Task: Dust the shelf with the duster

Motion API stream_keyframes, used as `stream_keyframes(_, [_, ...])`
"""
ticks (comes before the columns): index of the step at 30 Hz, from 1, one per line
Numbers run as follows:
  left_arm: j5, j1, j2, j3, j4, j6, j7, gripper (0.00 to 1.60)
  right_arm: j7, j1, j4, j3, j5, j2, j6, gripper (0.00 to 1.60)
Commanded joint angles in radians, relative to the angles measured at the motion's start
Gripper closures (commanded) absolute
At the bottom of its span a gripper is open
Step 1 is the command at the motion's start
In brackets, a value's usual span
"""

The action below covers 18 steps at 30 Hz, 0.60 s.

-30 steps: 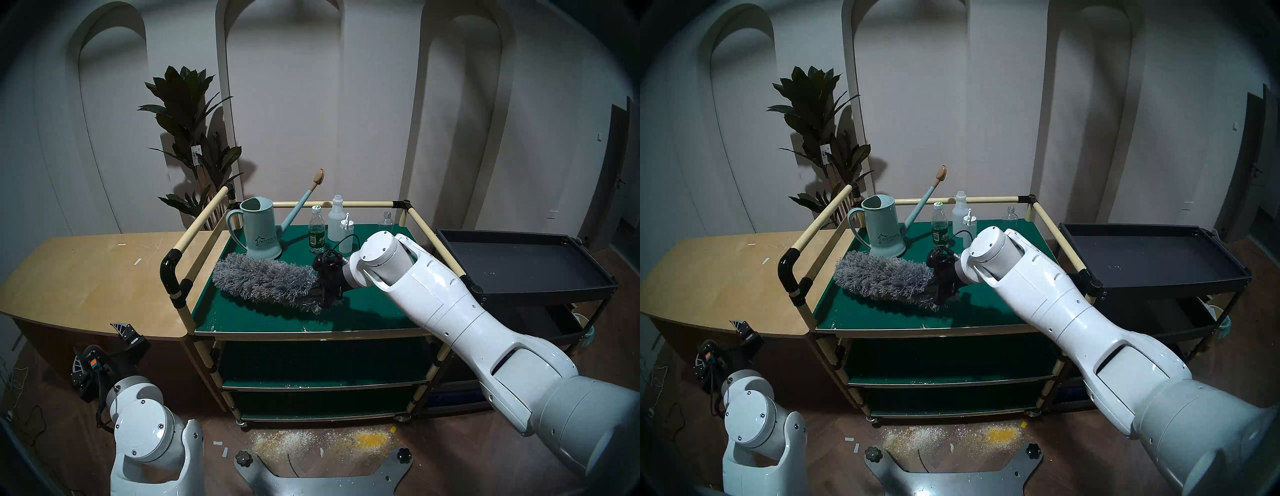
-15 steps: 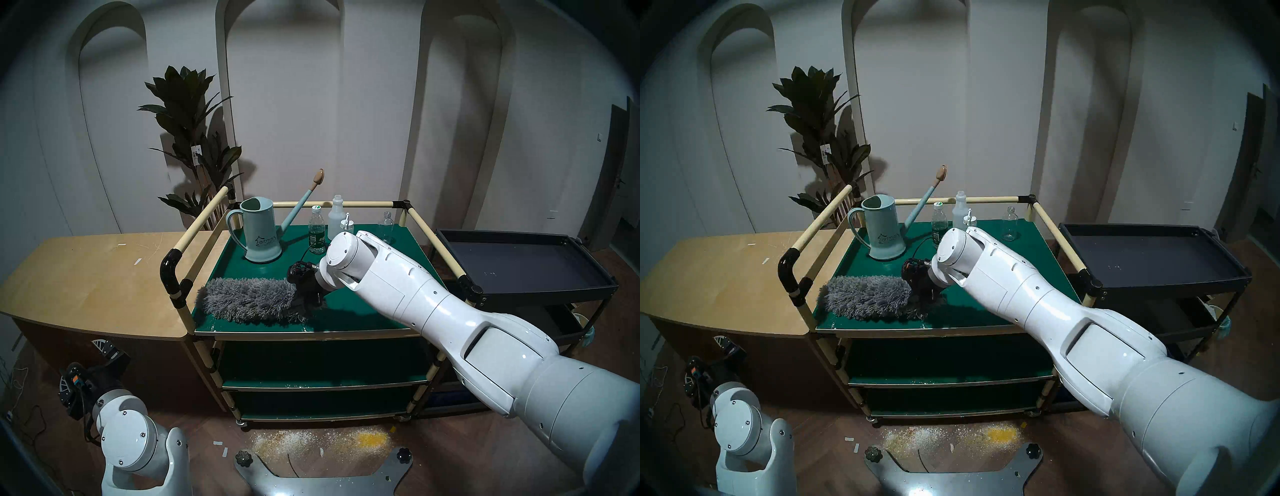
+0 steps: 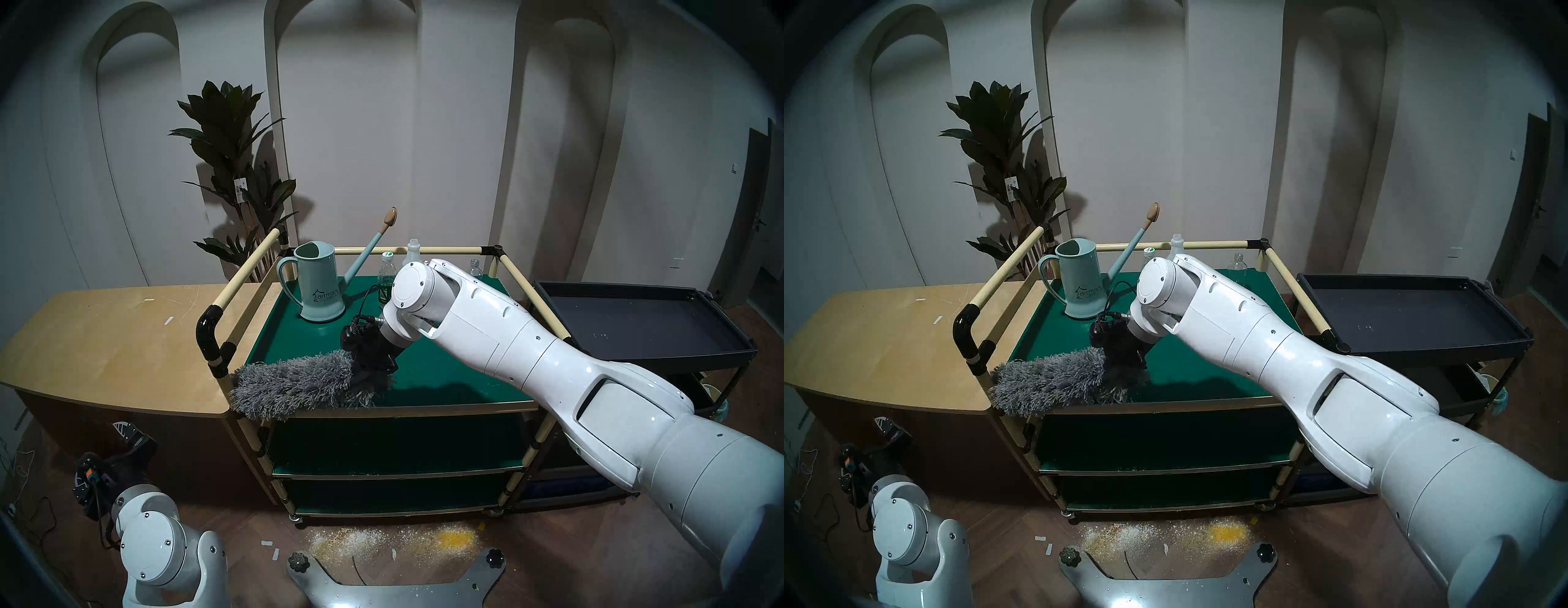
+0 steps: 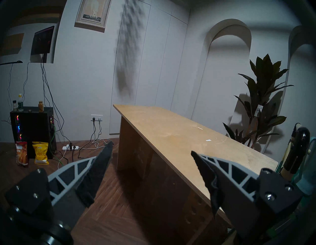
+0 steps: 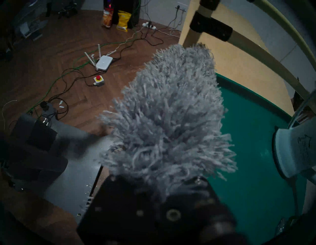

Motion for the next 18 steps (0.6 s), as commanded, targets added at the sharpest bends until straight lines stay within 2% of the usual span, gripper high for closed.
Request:
stream_keyframes(1, [0.014,0.002,0.001,0.022,-0.017,-0.014,-0.006,0.0,0.125,0.036,-0.123,0.026,0.094,0.056,0.038,1.6])
stream_keyframes(3, [0.016,0.004,-0.001,0.03,-0.018,-0.015,-0.006,0.0,0.139,0.038,-0.129,0.025,0.126,0.064,0.047,1.6])
stream_keyframes(4, [0.018,0.006,-0.002,0.034,-0.018,-0.016,-0.005,0.0,0.173,0.033,-0.157,0.033,0.143,0.078,0.074,1.6])
stream_keyframes(7, [0.025,0.013,-0.004,0.045,-0.021,-0.019,-0.002,0.0,0.202,0.033,-0.196,0.046,0.193,0.105,0.111,1.6])
stream_keyframes(12, [0.045,0.023,-0.004,0.067,-0.029,-0.02,0.001,0.0,0.202,0.008,-0.261,0.098,0.226,0.155,0.196,1.6])
stream_keyframes(13, [0.053,0.024,0.0,0.073,-0.031,-0.018,-0.001,0.0,0.176,-0.005,-0.297,0.105,0.235,0.177,0.22,1.6])
stream_keyframes(18, [0.089,0.01,0.024,0.08,-0.039,-0.013,-0.004,0.0,0.06,-0.052,-0.322,0.152,0.268,0.227,0.273,1.6])
